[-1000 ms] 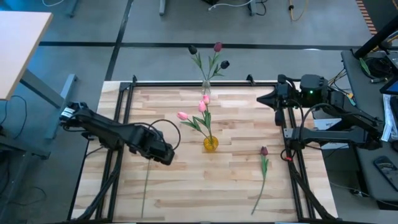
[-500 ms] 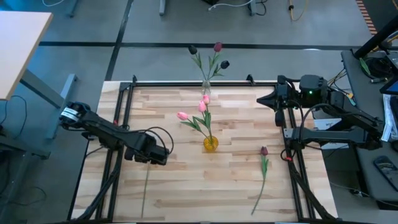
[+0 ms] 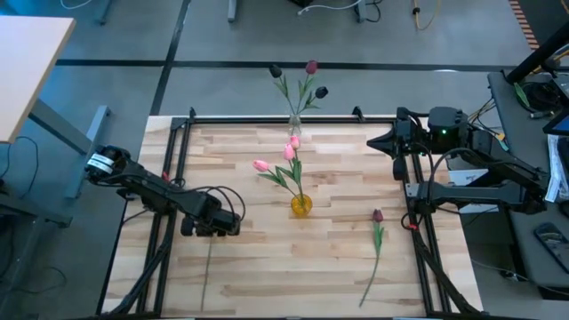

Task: Sort flowers into vase by color
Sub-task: Put the pink tulip into the yellow vase

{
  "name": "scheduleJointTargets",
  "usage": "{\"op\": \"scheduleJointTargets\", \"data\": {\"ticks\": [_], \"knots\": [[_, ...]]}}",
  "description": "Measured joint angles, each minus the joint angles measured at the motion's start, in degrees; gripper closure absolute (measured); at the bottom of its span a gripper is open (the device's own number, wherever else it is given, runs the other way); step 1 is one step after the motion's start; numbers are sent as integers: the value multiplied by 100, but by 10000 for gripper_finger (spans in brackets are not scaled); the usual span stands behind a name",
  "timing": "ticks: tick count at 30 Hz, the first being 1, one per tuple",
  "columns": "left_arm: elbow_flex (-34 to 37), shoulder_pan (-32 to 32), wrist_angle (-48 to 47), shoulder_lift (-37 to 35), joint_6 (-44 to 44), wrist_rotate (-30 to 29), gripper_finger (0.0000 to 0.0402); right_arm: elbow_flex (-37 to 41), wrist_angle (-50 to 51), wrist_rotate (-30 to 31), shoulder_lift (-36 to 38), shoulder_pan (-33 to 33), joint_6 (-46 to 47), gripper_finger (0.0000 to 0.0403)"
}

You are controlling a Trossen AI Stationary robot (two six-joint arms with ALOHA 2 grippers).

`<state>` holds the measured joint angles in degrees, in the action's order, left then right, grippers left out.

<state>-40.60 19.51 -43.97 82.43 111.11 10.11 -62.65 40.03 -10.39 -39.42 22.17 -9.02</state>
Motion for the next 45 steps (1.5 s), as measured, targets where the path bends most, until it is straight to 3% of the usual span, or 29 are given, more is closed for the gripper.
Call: {"op": "scheduleJointTargets", "data": {"ticks": [10, 23, 32, 37, 42, 45], "knots": [[-422, 20, -829, 4, -107, -201, 288, 0, -2, 7, -6, 0, 2, 390], [-51, 33, -365, 7, -107, -421, 294, 0, -7, 50, -7, 0, -7, 390], [309, 37, 310, 7, 44, -520, 334, 0, -50, 50, -7, 0, -63, 390], [376, 48, 486, -7, 44, -580, 381, 0, -50, 50, -7, 0, -76, 390], [147, 129, 403, 17, 101, -1118, 396, 0, -49, 50, -7, 0, -102, 390], [-250, 278, 342, 17, 311, -1778, 400, 0, -48, 50, -7, 0, -131, 390]]}}
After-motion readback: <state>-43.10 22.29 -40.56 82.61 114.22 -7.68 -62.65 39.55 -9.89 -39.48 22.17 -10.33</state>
